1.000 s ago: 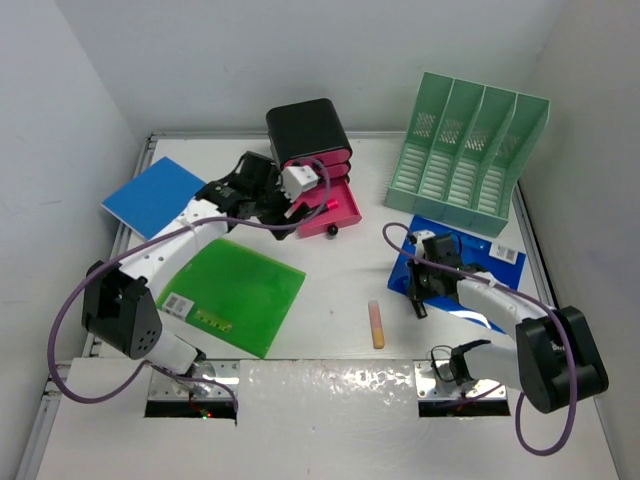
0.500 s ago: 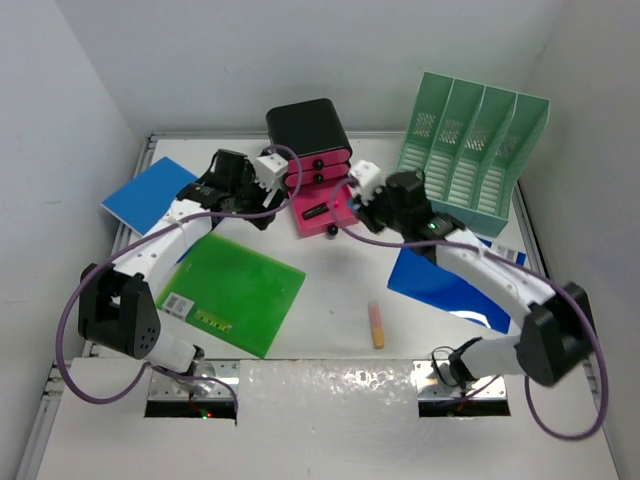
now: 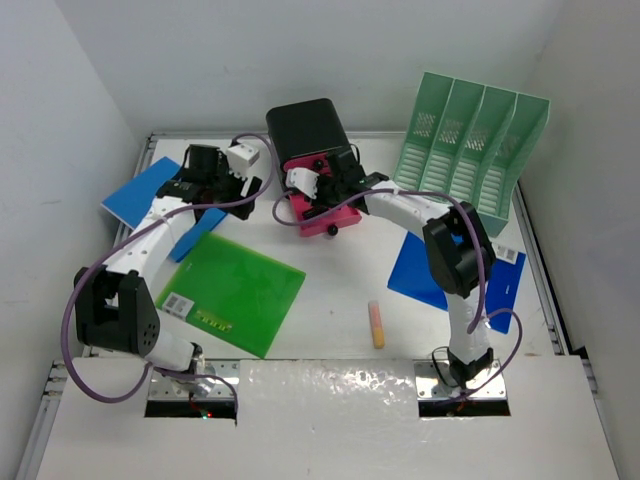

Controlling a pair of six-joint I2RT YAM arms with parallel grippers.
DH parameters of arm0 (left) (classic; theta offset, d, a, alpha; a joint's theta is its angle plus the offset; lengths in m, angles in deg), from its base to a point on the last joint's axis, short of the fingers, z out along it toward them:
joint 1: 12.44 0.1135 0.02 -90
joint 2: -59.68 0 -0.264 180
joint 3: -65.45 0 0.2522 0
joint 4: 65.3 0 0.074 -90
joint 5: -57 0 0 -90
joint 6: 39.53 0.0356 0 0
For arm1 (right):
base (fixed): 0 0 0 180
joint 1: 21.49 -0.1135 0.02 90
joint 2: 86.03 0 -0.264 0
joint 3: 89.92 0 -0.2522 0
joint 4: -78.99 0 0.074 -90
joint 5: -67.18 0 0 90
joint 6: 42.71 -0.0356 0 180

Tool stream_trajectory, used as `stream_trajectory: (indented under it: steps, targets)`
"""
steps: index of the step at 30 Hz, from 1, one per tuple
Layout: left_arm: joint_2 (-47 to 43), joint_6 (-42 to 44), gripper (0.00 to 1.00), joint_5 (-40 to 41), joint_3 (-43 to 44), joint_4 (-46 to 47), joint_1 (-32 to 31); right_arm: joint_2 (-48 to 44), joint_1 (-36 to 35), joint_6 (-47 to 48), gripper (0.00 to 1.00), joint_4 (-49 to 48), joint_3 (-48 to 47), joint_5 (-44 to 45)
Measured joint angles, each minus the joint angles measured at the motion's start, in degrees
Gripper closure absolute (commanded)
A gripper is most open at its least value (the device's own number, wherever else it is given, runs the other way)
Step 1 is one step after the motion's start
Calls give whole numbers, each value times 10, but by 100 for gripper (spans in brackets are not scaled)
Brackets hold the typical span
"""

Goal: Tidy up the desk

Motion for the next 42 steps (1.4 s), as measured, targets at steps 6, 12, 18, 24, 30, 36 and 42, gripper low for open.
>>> stream_trajectory:
  steps: [6, 12, 18, 24, 30, 36, 42]
  targets:
    - [0, 0, 25, -15, 0, 0, 1, 3, -4, 85, 83, -52, 38, 16]
    - [0, 0, 25, -18, 0, 0, 3, 55, -10, 152, 78, -70, 3, 56]
    - [0, 0, 25, -22, 0, 0, 3, 79, -16, 182, 39, -86, 3, 91]
    - [0, 0, 25, -27, 0, 0, 3, 71, -44, 158, 31, -95, 10, 131]
    - [0, 0, 25, -36, 0, -1, 3, -37, -60, 35, 26, -146, 70, 142]
    - [0, 0, 25, -45, 0, -2, 3, -236, -57, -210, 18, -125, 136, 155]
    - [0, 0, 25, -54, 0, -5, 3, -377, -74, -509, 7, -82, 343, 146]
